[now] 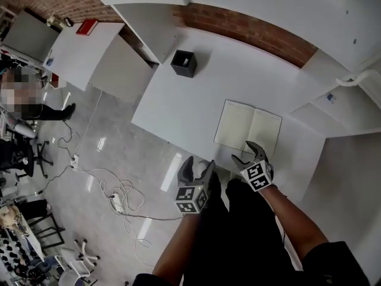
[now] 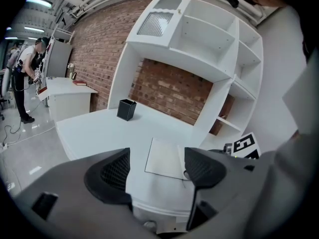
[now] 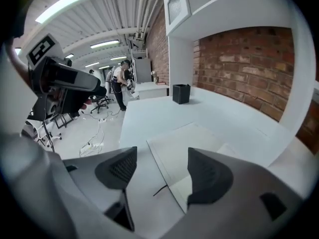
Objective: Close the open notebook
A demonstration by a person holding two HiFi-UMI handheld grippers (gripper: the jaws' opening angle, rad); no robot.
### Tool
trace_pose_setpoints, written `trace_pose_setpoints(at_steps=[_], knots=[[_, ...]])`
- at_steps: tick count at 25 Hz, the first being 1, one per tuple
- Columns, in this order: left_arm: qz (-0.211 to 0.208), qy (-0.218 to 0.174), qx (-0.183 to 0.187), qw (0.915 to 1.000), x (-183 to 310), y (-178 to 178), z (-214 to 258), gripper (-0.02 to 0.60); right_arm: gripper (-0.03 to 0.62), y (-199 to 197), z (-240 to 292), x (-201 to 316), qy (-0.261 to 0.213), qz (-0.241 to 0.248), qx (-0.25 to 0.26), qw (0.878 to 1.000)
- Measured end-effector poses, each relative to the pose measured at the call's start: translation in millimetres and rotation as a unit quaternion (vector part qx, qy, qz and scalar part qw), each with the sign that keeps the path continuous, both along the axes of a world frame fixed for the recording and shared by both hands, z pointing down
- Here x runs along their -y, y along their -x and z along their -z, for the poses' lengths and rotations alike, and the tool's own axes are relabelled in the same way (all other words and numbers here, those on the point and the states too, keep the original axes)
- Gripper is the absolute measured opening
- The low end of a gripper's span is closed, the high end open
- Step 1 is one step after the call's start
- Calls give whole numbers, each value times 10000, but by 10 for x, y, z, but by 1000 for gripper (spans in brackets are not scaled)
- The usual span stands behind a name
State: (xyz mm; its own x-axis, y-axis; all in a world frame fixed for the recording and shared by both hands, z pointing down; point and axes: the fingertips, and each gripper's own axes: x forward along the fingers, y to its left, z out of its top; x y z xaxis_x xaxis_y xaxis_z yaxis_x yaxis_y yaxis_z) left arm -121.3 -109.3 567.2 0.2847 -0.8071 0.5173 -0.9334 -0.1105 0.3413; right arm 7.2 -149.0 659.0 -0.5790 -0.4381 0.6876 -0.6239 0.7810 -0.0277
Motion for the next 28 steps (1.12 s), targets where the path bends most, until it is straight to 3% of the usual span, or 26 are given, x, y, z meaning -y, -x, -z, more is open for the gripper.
trace_pose_setpoints(at_steps=[5, 19, 22, 28], knots=[[-75, 149, -138, 9998, 167, 19, -320, 321, 302, 114, -365, 53, 98, 148, -431, 9989], [-473, 496, -465, 9966, 386, -123, -817, 321, 299, 227, -749, 211, 169, 445, -789, 9957], [-556, 517, -487, 9959, 446, -153, -896, 321, 273, 227, -779, 253, 186, 416, -772, 9960], [-612, 528, -532, 9953, 560, -173, -1013, 321, 301, 271, -841, 213, 66, 832, -1016, 9913]])
